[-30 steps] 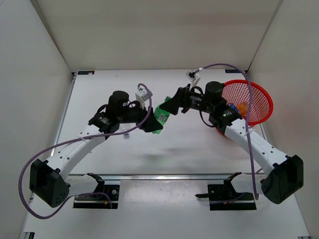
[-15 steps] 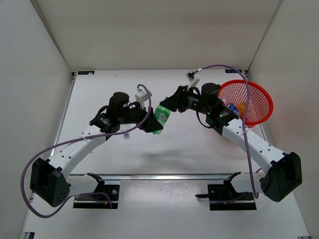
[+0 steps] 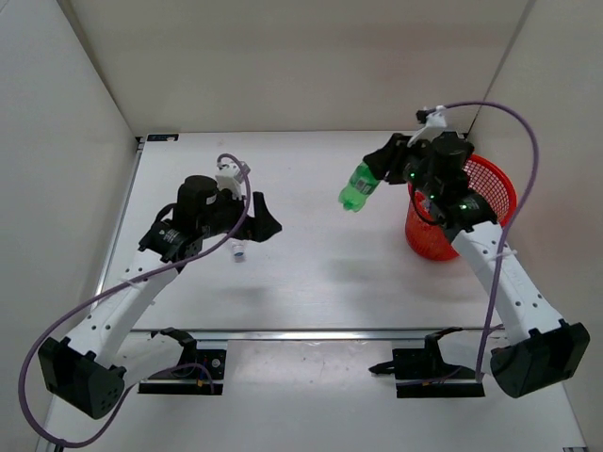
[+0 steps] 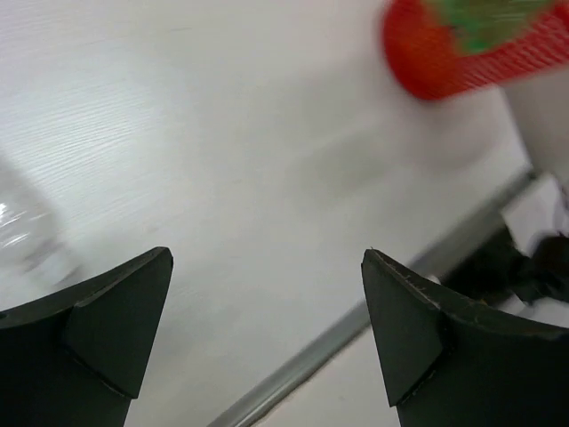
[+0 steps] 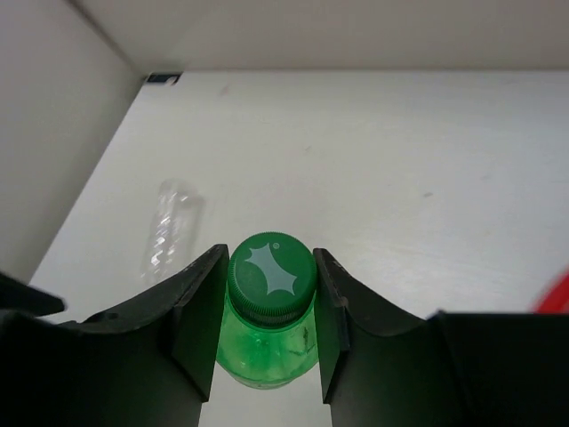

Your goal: Put the plastic bottles in the bin

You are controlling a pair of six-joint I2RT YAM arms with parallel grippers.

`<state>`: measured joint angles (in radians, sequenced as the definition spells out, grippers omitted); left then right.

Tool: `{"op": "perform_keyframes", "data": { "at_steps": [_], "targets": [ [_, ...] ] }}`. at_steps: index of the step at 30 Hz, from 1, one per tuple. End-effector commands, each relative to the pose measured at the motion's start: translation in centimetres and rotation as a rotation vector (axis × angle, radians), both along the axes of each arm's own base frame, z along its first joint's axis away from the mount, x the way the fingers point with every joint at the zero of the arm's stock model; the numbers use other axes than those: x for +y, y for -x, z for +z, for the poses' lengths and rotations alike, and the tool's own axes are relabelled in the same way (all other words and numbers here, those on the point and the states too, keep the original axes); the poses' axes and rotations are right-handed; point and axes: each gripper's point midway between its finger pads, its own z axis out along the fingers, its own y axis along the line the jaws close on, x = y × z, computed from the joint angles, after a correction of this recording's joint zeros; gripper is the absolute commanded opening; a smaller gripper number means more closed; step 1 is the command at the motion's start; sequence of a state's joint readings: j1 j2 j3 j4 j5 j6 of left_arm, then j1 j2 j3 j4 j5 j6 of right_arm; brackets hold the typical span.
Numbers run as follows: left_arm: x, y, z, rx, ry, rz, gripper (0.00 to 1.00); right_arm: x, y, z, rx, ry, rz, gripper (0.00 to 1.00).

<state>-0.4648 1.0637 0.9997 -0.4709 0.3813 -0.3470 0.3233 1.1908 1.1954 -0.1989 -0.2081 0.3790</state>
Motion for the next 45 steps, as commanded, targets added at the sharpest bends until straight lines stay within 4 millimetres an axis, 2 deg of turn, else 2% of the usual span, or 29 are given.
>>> {"op": "perform_keyframes", "data": {
  "at_steps": [1, 3, 4, 5, 6, 7, 8, 10, 11, 12, 13, 14, 15, 16, 17, 20, 21, 22, 26, 27, 30, 33, 34, 35, 38, 40, 43, 44, 45],
  "targets": [
    [7.9, -2.1, -3.4, 0.123, -0.250, 0.386, 0.98, -7.5, 0.1, 4.9, -0.133, 0.139, -0.248, 0.00],
    [11.7, -3.3, -5.0, 0.214, -0.299, 0.554, 0.99, -12.1, 0.3, 5.3, -0.160, 0.198, -0.417, 0.00],
    [12.7, -3.8, -5.6, 0.252, -0.302, 0.598, 0.99, -14.3, 0.3, 4.7, -0.147, 0.221, -0.492, 0.00],
    [12.8, -4.2, -6.5, 0.283, -0.300, 0.613, 0.99, -16.3, 0.3, 3.9, -0.123, 0.254, -0.541, 0.00],
    [12.8, -4.7, -7.0, 0.279, -0.305, 0.622, 0.99, -17.4, 0.3, 3.8, -0.115, 0.270, -0.571, 0.00],
    [12.2, -5.0, -7.6, 0.277, -0.312, 0.625, 0.99, -19.2, 0.3, 3.2, -0.093, 0.295, -0.608, 0.01],
    [11.7, -5.0, -8.0, 0.282, -0.312, 0.611, 0.99, -21.8, 0.4, 2.5, -0.069, 0.305, -0.674, 0.00],
    [11.3, -5.8, -8.6, 0.291, -0.305, 0.612, 0.99, -23.8, 0.2, 0.8, -0.036, 0.307, -0.697, 0.01],
    [11.4, -6.0, -9.5, 0.320, -0.317, 0.619, 0.98, -25.1, 0.2, -0.1, -0.009, 0.309, -0.727, 0.10],
    [11.6, -6.2, -10.3, 0.342, -0.338, 0.628, 0.99, -25.3, 0.3, -0.4, 0.001, 0.310, -0.725, 0.21],
    [12.2, -6.4, -10.9, 0.356, -0.359, 0.658, 0.99, -25.9, 0.2, -1.5, 0.035, 0.324, -0.731, 0.53],
    [12.7, -6.5, -11.3, 0.364, -0.371, 0.674, 0.98, -26.3, 0.1, -2.3, 0.065, 0.333, -0.733, 0.76],
    [13.0, -7.0, -11.6, 0.356, -0.388, 0.689, 0.99, -26.3, 0.1, -2.4, 0.073, 0.338, -0.740, 0.83],
    [13.3, -7.4, -12.2, 0.366, -0.400, 0.702, 0.99, -26.1, -0.1, -2.8, 0.080, 0.343, -0.729, 0.98],
    [13.5, -7.8, -12.4, 0.367, -0.405, 0.705, 0.98, -26.1, -0.2, -2.2, 0.060, 0.343, -0.726, 0.99],
    [12.9, -9.6, -13.3, 0.389, -0.386, 0.681, 0.99, -25.1, -0.4, -0.8, 0.034, 0.349, -0.706, 0.99],
    [12.9, -10.1, -12.9, 0.373, -0.381, 0.688, 0.99, -24.4, -0.6, -0.4, 0.031, 0.347, -0.682, 0.99],
    [12.9, -10.6, -13.8, 0.383, -0.386, 0.686, 0.99, -24.2, -0.6, 0.5, 0.012, 0.345, -0.679, 0.99],
    [12.5, -12.4, -16.4, 0.444, -0.382, 0.670, 0.99, -21.9, -0.6, 0.4, -0.025, 0.364, -0.614, 1.00],
    [12.2, -12.8, -16.4, 0.437, -0.382, 0.666, 0.99, -21.5, -0.6, 0.5, -0.037, 0.364, -0.600, 1.00],
    [12.3, -13.2, -18.2, 0.459, -0.417, 0.664, 0.98, -20.9, -0.6, 0.1, -0.021, 0.338, -0.565, 1.00],
    [12.4, -13.5, -20.2, 0.496, -0.435, 0.643, 0.89, -19.4, -1.0, -0.3, -0.043, 0.319, -0.494, 0.99],
    [12.5, -14.0, -19.9, 0.486, -0.425, 0.646, 0.83, -18.9, -1.2, -0.6, -0.034, 0.319, -0.479, 0.99],
    [12.4, -13.7, -20.5, 0.507, -0.437, 0.634, 0.72, -18.3, -1.1, -0.6, -0.039, 0.315, -0.464, 0.99],
    [11.1, -14.1, -19.3, 0.475, -0.417, 0.588, 0.52, -16.8, -1.4, -0.5, -0.044, 0.302, -0.422, 0.99],
    [10.0, -14.2, -18.1, 0.423, -0.404, 0.551, 0.45, -15.2, -1.4, -0.5, -0.027, 0.260, -0.366, 0.99],
    [6.7, -13.4, -13.4, 0.285, -0.319, 0.389, 0.42, -10.8, -1.3, -0.3, -0.038, 0.189, -0.219, 0.99],
    [5.7, -12.8, -12.7, 0.256, -0.298, 0.341, 0.41, -9.7, -1.2, -0.3, -0.036, 0.172, -0.181, 0.99],
    [4.4, -12.4, -10.5, 0.189, -0.240, 0.272, 0.42, -7.6, -0.7, -0.4, -0.022, 0.133, -0.110, 0.99]
  ]
}}
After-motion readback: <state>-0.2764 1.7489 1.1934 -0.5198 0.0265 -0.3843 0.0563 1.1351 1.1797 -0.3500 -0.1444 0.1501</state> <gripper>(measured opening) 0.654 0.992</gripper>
